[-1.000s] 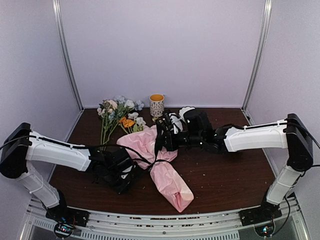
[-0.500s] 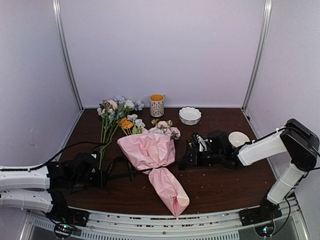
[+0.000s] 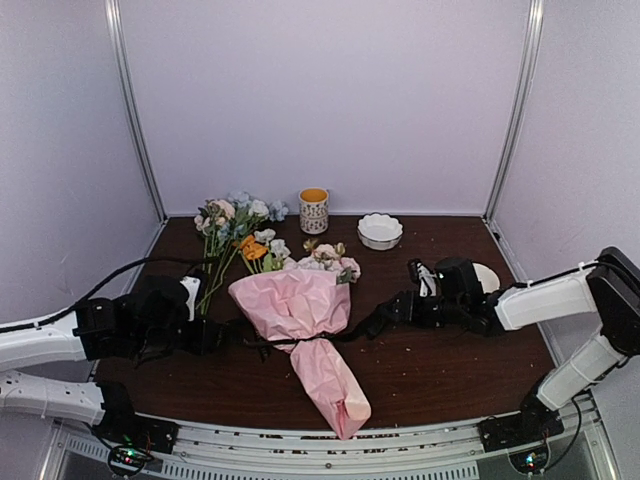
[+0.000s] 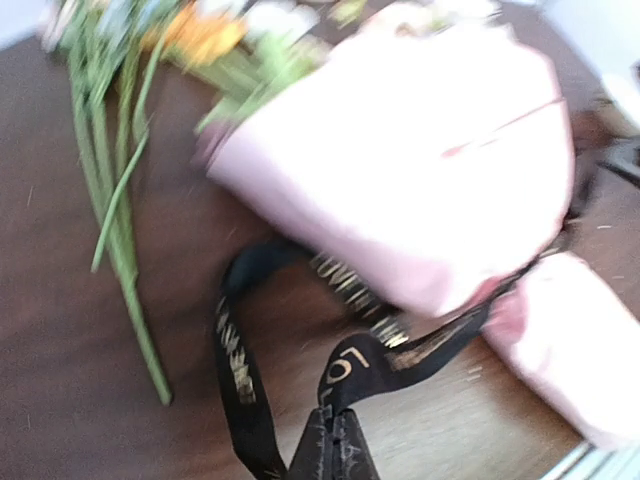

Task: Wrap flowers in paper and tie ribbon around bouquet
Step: Tie the ribbon around the folded bouquet, then place the right side of the half-tied ribbon at the center of the board, then pass from the left arm to the right

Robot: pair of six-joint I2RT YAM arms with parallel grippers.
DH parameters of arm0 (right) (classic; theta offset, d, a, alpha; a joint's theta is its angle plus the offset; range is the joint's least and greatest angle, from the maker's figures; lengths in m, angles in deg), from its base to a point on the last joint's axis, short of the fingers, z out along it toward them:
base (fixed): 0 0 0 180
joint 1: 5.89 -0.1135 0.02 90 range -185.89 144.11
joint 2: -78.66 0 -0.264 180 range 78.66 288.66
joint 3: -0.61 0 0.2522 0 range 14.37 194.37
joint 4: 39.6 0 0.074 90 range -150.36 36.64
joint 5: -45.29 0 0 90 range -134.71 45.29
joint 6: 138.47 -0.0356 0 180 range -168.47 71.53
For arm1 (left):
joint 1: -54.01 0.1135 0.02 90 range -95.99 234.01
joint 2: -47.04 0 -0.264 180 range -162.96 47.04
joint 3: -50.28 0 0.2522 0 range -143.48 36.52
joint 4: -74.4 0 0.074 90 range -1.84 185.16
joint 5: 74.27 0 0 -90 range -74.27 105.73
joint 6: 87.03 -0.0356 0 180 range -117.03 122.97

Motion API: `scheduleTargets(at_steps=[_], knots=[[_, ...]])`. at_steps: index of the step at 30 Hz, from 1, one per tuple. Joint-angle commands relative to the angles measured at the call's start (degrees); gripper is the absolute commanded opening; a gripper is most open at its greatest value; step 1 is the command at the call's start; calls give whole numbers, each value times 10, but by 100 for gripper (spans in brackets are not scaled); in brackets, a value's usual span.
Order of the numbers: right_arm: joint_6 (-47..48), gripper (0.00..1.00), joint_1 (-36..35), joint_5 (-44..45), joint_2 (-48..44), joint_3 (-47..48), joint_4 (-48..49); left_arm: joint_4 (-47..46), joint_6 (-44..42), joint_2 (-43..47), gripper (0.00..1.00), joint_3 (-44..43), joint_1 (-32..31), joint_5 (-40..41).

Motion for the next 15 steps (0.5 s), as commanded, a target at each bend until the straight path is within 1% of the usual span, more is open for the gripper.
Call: scheduleTargets(at_steps=[1,4,7,9,11,13,15], knots=[[6,54,21,101,-82,8,-137,-81,-156,-12,0,-65,-32,-18],[17,58,37,135,-134,9,-196,-135,-216,-36,0,-95,-51,-60],[79,58,25,143,-184,31,-205,-180,-271,-59,0,-122,-66,-86],[144,58,-11,112,-197,60,-197,-206,-292,-72,0,-139,-67,-116],[208,58,-60,37,-183,101,-182,-223,-310,-90,0,-159,-68,-156],[248,57,-111,-6,-151,143,-175,-233,-319,-103,0,-168,-69,-168],[262,55,-152,-18,-112,183,-169,-245,-318,-117,0,-173,-70,-165]])
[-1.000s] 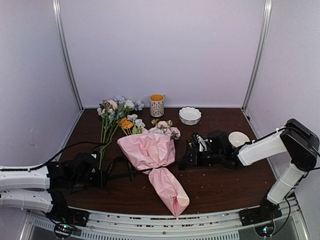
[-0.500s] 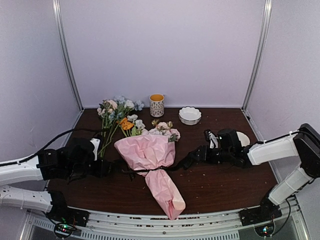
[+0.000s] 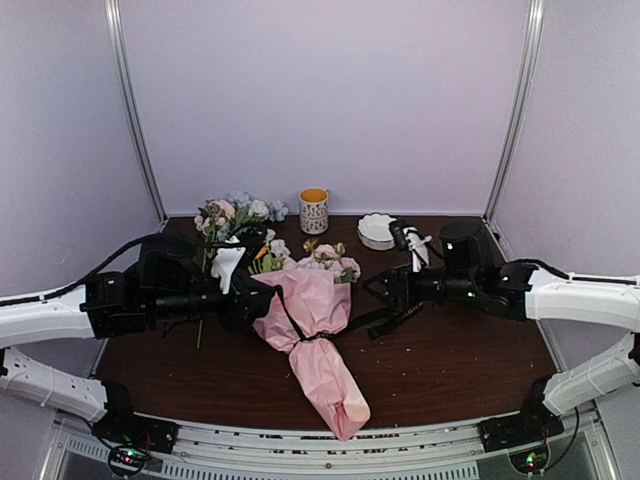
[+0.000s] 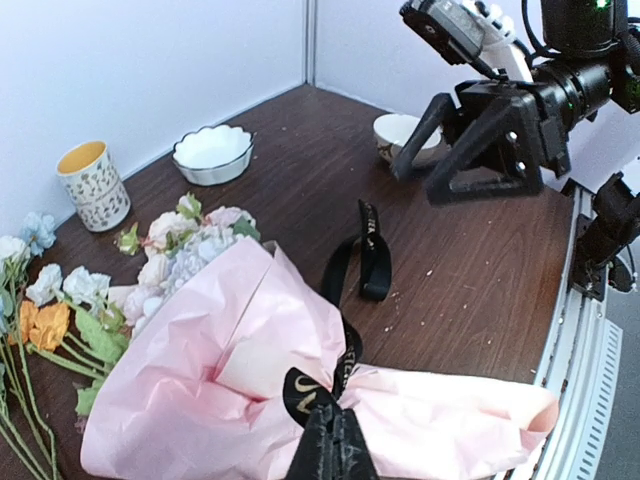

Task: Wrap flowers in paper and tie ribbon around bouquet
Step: Pass from the left arm to the right

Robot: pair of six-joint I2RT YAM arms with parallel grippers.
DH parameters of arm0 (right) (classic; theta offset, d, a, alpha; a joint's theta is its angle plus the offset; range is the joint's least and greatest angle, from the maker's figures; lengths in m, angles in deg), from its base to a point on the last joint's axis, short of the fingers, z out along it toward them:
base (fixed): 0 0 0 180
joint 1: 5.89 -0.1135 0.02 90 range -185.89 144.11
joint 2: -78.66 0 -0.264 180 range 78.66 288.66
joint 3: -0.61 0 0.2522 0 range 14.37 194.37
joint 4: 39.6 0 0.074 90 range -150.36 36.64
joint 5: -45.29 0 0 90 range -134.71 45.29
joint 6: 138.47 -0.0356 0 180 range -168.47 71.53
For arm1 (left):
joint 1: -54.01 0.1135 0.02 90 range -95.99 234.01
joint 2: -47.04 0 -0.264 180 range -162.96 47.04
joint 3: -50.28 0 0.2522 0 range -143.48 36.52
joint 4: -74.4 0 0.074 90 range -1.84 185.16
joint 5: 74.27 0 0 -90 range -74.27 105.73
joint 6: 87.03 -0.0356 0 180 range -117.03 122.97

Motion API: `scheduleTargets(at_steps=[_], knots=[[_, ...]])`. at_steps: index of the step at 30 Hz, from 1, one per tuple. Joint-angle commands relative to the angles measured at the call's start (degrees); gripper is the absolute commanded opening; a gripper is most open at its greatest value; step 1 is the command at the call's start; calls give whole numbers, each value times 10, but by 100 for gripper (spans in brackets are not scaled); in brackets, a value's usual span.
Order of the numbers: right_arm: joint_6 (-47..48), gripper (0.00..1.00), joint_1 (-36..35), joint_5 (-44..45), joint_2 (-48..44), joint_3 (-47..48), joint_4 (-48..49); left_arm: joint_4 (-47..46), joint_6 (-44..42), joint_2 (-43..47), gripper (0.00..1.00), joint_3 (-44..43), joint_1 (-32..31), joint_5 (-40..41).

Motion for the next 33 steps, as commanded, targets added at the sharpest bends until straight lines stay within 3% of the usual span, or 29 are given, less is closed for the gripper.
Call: scheduleTargets(at_steps=[1,8,18,33], knots=[[94,54,-89,-80,69,84,32,-71,-39,-27,0,-28,-4,-36],[55,54,-112,-113,167,144,99,-79,-43,-64,0,-34,-7,-1],[67,52,-106,-143,209,190,96,-136,-75,-75,0,7,-7,58],[11,52,-84,-136,249,200,113,-220,-66,-134,0,38,-7,53]])
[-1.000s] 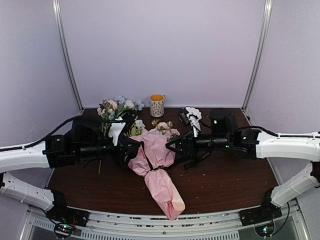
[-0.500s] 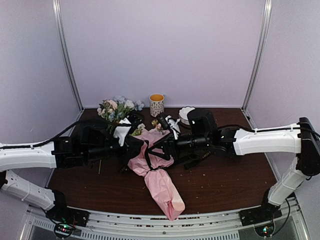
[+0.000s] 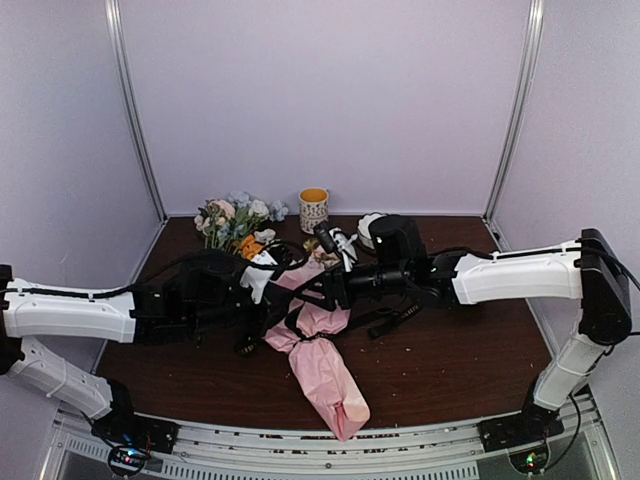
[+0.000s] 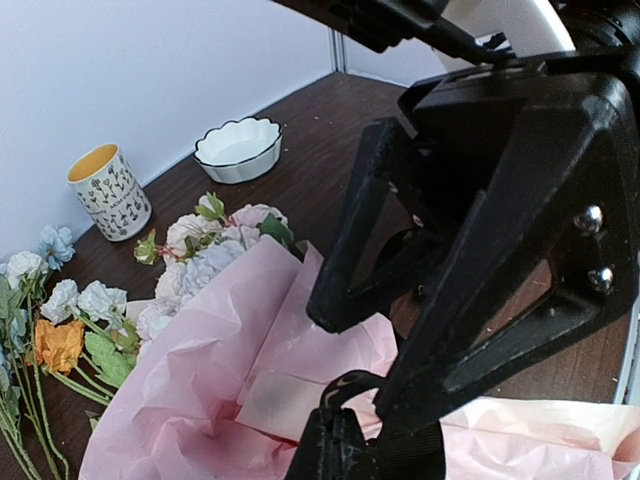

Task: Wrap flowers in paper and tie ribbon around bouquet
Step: Pass from the left arm to the right

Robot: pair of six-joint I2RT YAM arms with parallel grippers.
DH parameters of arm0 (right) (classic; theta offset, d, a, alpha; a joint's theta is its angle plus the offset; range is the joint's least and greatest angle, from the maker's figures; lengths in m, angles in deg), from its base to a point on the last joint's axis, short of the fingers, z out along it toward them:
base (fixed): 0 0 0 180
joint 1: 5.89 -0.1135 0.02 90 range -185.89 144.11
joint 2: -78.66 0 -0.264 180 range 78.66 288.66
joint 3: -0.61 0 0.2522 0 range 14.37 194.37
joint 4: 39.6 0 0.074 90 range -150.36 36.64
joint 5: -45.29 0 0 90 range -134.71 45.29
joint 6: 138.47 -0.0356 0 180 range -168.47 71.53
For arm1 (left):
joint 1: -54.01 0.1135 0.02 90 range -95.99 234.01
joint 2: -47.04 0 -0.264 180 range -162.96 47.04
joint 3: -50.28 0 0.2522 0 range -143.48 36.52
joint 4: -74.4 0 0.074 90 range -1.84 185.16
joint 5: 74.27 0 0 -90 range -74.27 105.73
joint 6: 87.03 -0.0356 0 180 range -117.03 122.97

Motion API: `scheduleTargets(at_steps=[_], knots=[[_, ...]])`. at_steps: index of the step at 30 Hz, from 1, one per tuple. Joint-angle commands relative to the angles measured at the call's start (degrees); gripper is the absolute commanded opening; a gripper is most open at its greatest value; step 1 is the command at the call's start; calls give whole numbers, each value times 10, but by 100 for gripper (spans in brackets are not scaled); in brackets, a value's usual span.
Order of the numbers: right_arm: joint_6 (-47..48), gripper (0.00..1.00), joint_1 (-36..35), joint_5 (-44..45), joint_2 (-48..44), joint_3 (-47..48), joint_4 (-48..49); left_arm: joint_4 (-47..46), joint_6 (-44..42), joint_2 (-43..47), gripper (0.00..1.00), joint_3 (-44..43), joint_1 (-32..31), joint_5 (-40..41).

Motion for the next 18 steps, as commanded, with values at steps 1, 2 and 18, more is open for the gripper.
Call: scheduleTargets(at_steps=[1,2,18], knots=[[-13,52,0,6,5,11,8,-55,2,-8,0,5,-2,-2],[-14,52,0,8,6,9,9,-56,2,-10,0,4,-2,-3],[-27,0,0,18,-6,0,3,-26,10,-3,0,16,-1,-20]])
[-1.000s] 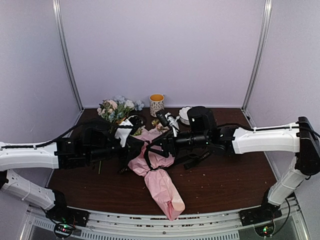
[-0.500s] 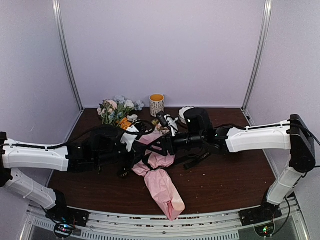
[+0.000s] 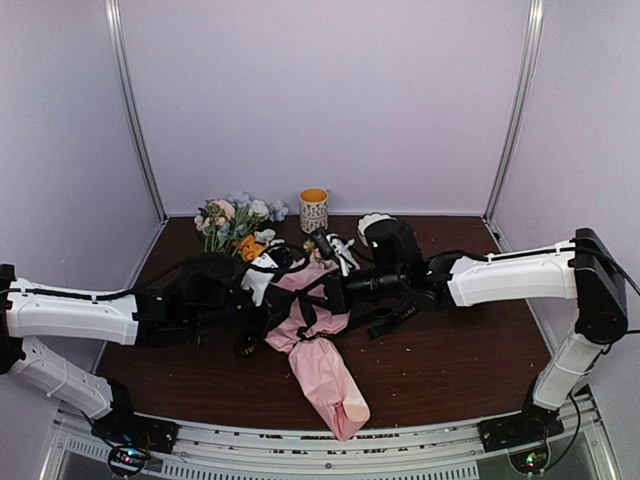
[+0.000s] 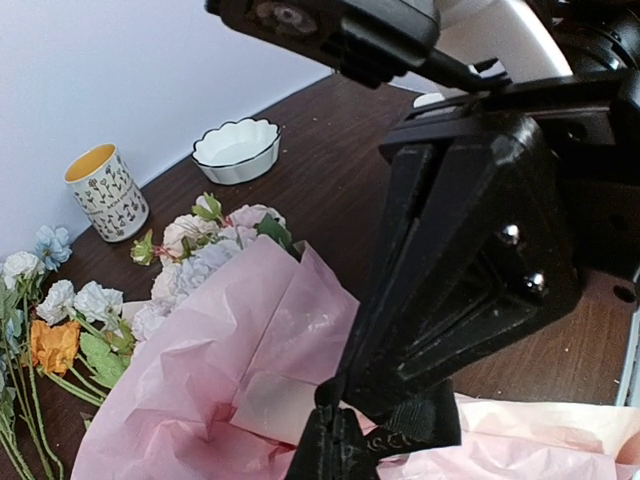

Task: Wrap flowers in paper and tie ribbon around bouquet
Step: Pass from the left arm to the right

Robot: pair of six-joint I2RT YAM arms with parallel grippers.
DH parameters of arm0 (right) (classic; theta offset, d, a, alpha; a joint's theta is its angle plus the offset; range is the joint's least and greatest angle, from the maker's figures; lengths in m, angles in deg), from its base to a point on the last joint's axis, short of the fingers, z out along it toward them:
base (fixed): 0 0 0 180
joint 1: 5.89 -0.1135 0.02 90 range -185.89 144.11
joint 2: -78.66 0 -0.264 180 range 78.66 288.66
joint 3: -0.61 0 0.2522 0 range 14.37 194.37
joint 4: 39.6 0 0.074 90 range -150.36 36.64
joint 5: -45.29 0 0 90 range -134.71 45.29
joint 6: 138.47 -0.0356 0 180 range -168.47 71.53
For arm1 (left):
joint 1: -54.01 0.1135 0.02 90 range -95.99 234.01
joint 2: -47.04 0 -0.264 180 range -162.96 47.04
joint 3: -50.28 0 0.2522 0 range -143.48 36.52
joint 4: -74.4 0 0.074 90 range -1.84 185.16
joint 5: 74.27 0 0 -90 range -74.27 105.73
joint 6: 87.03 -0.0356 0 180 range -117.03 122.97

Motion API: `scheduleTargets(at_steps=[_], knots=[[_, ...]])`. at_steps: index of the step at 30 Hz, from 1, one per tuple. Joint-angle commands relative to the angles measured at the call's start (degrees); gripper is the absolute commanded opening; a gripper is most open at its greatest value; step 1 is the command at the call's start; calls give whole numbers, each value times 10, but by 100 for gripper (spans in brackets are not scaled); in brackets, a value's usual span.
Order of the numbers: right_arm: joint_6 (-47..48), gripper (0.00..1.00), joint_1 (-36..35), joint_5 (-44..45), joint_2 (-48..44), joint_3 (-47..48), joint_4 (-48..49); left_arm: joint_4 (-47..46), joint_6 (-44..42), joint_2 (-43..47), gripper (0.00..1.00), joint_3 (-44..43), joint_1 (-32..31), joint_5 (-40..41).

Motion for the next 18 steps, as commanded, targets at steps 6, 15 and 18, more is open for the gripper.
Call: scheduleTargets(at_steps=[6,15,18], knots=[[-6,0,-7,83,-26,18,-49,25,-20,-23,53,11,-16,8],[-39,0,-9,157,-47,8,-62,-47,-36,-66,73,-9,-40,5],[-49,0,-9,169,-53,3,-55,-61,-24,-94,81,-20,-40,12]])
